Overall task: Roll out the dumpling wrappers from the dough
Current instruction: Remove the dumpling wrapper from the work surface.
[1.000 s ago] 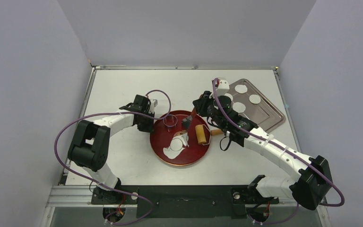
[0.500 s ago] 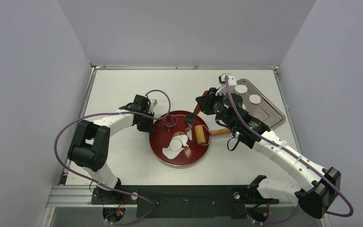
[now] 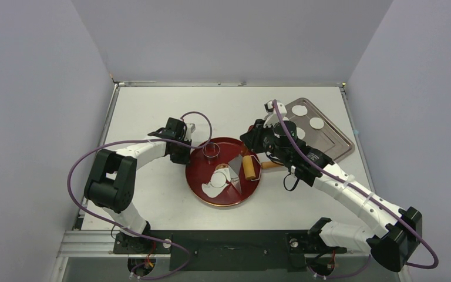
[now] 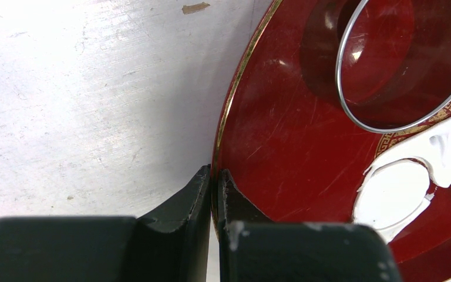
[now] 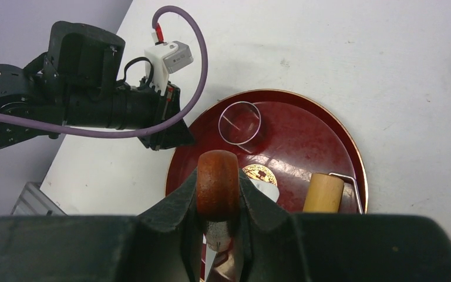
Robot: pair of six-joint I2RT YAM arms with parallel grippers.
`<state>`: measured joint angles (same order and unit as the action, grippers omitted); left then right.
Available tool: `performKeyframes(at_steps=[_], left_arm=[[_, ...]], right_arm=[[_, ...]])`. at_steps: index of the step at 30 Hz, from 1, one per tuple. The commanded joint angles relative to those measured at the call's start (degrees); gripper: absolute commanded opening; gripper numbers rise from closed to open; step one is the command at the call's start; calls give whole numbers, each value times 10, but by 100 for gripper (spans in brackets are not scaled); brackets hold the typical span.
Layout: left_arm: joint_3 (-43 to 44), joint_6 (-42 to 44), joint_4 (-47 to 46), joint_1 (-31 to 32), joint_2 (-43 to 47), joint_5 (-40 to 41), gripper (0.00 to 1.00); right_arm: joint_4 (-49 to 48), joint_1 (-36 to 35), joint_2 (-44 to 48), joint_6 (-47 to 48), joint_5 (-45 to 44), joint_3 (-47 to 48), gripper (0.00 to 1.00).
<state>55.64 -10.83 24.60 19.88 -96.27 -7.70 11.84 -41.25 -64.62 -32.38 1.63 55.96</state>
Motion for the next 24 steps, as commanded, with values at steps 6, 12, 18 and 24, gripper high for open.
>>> performKeyframes(at_steps=[6,12,18,24], left_arm=[[10,18,-4,-1,15,10,0],[11,18,-3,-1,13,8,0],[10,18,-3,-1,14,8,0],[13,18,-3,-1,11,6,0]], right_arm=[[-42,-1,-10,-4,13,-6,0],[-57,0,-37,5,5,-3,0],[-66,1,-29,12,-33,-10,0],[-105,1,-36,-3,-31,-32,0]])
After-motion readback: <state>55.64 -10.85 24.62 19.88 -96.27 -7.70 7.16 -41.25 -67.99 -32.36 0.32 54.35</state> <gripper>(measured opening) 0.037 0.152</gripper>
